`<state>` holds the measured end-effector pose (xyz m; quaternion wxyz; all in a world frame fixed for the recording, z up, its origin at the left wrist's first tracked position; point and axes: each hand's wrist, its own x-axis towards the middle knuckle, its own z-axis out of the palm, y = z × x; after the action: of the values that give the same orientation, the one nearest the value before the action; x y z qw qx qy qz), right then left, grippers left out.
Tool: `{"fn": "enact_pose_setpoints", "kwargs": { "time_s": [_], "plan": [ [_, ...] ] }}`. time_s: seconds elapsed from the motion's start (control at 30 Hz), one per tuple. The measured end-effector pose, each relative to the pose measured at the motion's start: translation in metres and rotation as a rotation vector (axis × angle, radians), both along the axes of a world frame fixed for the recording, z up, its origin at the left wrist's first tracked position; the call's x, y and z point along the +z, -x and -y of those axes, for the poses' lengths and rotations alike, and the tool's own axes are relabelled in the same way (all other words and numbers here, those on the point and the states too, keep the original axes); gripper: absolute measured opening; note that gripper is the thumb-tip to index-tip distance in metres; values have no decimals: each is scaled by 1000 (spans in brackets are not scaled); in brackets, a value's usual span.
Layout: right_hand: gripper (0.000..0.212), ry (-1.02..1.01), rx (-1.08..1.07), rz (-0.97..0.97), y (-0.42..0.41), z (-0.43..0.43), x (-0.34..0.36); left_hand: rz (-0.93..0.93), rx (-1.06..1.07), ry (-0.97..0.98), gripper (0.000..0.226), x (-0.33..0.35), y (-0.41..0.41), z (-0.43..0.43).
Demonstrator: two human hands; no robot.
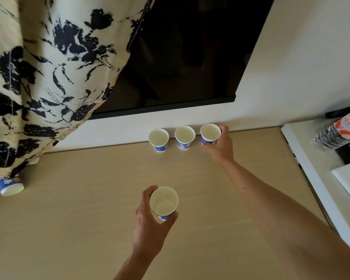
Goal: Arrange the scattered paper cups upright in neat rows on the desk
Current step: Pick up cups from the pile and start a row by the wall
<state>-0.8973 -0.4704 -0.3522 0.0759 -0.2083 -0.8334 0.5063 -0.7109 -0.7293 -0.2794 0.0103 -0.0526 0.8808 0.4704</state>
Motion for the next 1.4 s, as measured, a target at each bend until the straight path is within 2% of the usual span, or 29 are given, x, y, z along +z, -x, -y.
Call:
{"fn": "enact_pose_setpoints", "kwargs": {
  "time_s": [0.33,0.5,0.53,0.63,0.7,0.77,0.87,0.93,1.13,1.3,1.4],
  "plan": [
    [69,-35,8,7,9,-1,-6,-11,-7,3,76,1,-2,4],
    [94,-13,-24,57,-6,-3,-10,2,3,1,74,2,-3,3],
    [95,-31,-40,68,-16,-2,-9,3,5,-6,73,3,-2,2],
    [77,-52,-44,-34,-61,11,1,8,14,-31,71,10,2,-5],
    [59,21,79,-119,-90,23,15,6,6,-57,70,14,8,-12],
    [45,119,345,-62,-112,32,32,-5,-17,-85,70,19,18,-19],
    [60,195,701,137,-131,37,51,-12,-77,-90,71,25,32,-32],
    [69,192,768,169,-137,36,56,-4,-121,-84,73,29,39,-40],
    [79,189,643,30,-146,28,59,24,-210,-99,76,33,50,-61],
    [60,180,497,-57,-147,15,57,58,-284,-122,89,30,51,-74],
    [57,196,299,-74,-139,-6,48,69,-267,-112,98,26,50,-74]
  ]
}}
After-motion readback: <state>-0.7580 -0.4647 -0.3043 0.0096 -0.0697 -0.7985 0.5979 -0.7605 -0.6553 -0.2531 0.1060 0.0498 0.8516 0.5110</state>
